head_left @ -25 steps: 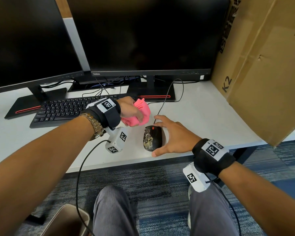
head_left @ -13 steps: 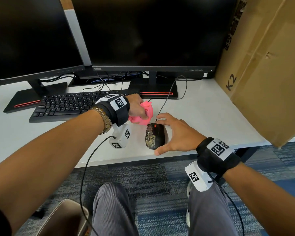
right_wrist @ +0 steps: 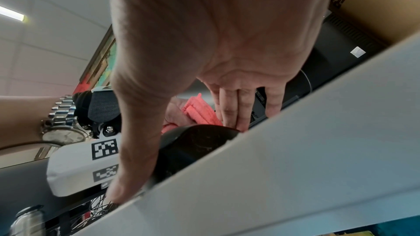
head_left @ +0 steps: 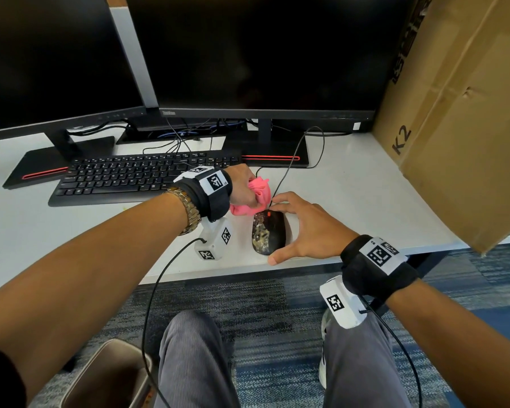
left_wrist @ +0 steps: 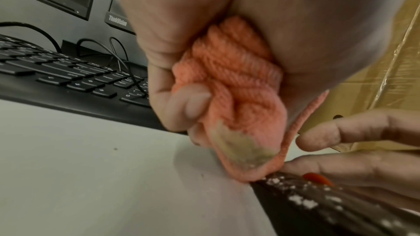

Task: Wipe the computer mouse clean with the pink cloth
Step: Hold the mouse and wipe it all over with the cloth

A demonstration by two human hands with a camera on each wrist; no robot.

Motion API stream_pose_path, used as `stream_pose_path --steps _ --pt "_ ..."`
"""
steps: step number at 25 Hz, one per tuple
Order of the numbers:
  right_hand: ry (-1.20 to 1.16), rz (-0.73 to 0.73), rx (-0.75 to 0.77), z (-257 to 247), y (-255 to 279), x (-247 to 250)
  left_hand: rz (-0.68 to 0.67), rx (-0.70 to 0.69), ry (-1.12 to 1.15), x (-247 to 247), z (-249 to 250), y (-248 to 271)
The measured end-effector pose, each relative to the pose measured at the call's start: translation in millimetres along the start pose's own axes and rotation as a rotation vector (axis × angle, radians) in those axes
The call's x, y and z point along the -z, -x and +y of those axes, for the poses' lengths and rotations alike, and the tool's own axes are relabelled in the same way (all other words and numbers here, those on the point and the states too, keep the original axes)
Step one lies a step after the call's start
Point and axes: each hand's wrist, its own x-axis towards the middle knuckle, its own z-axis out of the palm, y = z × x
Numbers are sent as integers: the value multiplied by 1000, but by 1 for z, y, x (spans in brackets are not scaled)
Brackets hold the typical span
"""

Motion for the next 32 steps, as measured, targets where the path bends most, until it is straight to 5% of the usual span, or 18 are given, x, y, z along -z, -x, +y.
stream_pose_path --steps 19,32 --pt "1 -29 -14 1 3 3 19 -16 -98 -6 3 13" --pt "13 -34 -42 -2 2 4 24 -32 27 1 0 28"
